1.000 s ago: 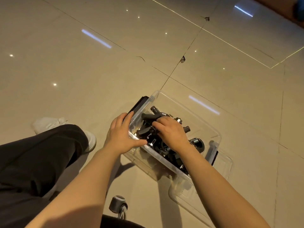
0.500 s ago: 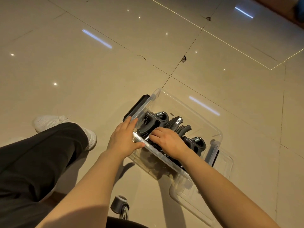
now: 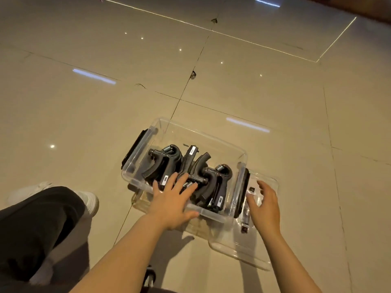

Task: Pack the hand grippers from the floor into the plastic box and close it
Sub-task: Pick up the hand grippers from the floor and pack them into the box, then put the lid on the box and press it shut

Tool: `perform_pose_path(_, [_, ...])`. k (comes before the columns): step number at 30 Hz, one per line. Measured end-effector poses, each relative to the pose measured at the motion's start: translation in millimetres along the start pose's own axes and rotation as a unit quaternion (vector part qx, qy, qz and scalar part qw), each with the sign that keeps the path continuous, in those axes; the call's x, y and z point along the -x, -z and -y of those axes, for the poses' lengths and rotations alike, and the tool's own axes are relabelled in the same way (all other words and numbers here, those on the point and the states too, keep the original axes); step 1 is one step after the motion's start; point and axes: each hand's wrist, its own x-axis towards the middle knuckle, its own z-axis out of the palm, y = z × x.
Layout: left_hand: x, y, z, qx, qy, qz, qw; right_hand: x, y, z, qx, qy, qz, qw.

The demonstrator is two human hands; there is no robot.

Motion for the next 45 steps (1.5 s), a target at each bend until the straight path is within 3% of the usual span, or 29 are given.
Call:
perform_pose_path(3, [-1,-13,-24,-0.013,-0.072,0.022,0.997,17,10,-71,0.023,-0.191,0.045,0.980])
perform_pose_path(6, [-1,-24,-33,-0.102,-0.086,0.041,0.990,31,6,-122,0.029,-0.279,0.117,0.953])
perform_pose_path(11, [-1,-26,-37,-0.123,-0.060,0.107,0.985,44,-6,-151,0.031,-0.326,0.189,0.926])
perform_pose_path(18, [-4,-28,-49,-0.149,0.000,0.130,0.980,36,4,-139,0.018,-0.348,0.113,0.931])
perform_pose_path(23, [-4,-25,-51,-0.145,0.012,0.150,0.978,42,15,-149,-0.157,-0.420,0.164,0.879])
perform_pose_path(29, [-4,-22,-51,-0.114,-0.001,0.132,0.985,58,36,-140,-0.223,-0.398,0.057,0.888])
perform_pose_path(34, [-12,-2,-63,-0.011,-0.115,-0.002,0.993,56,50,-115,-0.290,-0.346,-0.004,0.892])
perform_pose_path(40, [-18,42,-104,0.059,-0.153,-0.108,0.980,52,51,-67,-0.401,-0.308,-0.019,0.863])
perform_pose_path(42, [-15,50,-107,0.050,-0.175,-0.138,0.974,53,57,-46,-0.396,-0.265,-0.044,0.878])
perform_pose_path(45, [-14,50,-93,0.041,-0.175,-0.191,0.965,47,71,-8,-0.318,-0.136,-0.065,0.936])
